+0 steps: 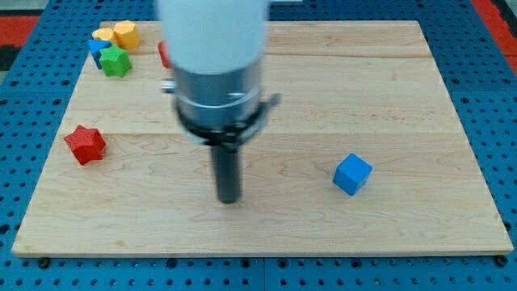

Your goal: Move the red star to the center

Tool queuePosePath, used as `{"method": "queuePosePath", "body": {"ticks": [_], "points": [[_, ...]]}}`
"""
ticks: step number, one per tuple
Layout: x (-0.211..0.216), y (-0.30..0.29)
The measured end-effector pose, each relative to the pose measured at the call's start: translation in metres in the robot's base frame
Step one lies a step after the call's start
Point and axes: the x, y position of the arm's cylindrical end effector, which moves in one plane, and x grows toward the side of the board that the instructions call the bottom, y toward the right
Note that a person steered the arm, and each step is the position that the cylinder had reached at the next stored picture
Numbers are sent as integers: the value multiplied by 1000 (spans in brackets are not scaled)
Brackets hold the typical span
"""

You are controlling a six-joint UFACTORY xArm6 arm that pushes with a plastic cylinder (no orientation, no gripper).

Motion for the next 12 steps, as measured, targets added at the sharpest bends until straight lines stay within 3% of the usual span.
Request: {"method": "queuePosePath", "body": {"ticks": [2,3,4,6,7,8,9,11,12], "points": [[18,-153],[-14,-189],[-51,-197],[-89,-153],[-82,-206],[-104,-236],[-109,-209],[-117,-84],[-150,-72]]}}
